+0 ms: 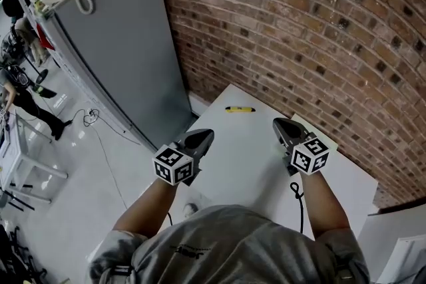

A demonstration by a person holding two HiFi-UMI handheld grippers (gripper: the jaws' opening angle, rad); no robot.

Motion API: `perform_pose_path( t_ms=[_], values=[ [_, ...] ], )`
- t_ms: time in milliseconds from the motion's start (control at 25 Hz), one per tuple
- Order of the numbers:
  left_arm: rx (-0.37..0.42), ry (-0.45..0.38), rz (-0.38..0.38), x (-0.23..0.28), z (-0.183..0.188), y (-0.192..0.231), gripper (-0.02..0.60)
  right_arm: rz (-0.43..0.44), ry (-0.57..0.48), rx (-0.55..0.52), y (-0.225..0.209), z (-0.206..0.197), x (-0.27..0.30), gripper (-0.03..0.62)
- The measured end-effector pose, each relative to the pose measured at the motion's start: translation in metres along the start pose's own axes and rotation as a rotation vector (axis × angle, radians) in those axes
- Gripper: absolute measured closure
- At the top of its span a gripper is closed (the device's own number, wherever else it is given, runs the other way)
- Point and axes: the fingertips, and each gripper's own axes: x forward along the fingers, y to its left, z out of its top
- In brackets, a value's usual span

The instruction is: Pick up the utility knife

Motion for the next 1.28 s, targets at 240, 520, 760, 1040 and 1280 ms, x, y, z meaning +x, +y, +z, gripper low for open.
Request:
perform_pose_path(
  t_ms=[240, 520, 760, 1040, 1280],
  values=[
    [0.006, 0.023, -0.045, -0.005, 0.005, 0.025, 0.583, -0.042, 0.007, 0.021, 0.010, 0.001, 0.017, 0.585],
    [0.001, 0.012, -0.062, -0.003, 0.010, 0.034, 0.581, -0.044, 0.013, 0.010, 0.009, 0.006, 0.026, 0.585],
    [0.036, 0.164, -0.138, 0.018, -0.008, 0.037, 0.376, -0.037, 0.012, 0.017, -0.002, 0.006, 0.029, 0.585],
    [0.246, 0.407, -0.169, 0.074, -0.033, 0.081, 0.374, -0.034, 0.026, 0.025, -0.024, -0.011, 0.039, 0.585],
    [0.346, 0.585, -0.266, 0.144, -0.065, 0.111, 0.374, -0.066, 0.043, 0.029, -0.059, -0.031, 0.050, 0.585]
  ],
)
